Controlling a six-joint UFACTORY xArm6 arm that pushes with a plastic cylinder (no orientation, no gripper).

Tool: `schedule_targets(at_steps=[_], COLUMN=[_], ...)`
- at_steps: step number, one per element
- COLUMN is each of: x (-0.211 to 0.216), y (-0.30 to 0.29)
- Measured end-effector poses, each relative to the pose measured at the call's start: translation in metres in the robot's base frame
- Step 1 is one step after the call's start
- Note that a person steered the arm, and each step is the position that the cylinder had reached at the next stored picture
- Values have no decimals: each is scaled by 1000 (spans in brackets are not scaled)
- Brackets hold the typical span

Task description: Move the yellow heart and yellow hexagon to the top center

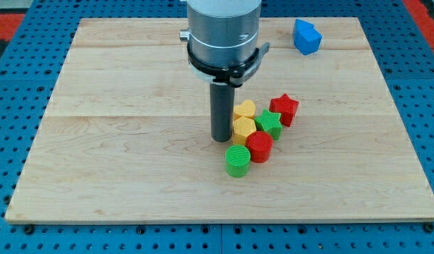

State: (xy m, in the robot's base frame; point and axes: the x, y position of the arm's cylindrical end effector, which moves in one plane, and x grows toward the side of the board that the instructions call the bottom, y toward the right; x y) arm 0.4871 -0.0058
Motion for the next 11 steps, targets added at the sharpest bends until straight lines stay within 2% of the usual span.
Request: schedule_targets(at_steps=[1,2,4,5,7,8,9,10,11], x=[22,34,-42,-50,-127,-130,-93,-127,-162], y=[-12,39,14,14,73,75,38,-28,8])
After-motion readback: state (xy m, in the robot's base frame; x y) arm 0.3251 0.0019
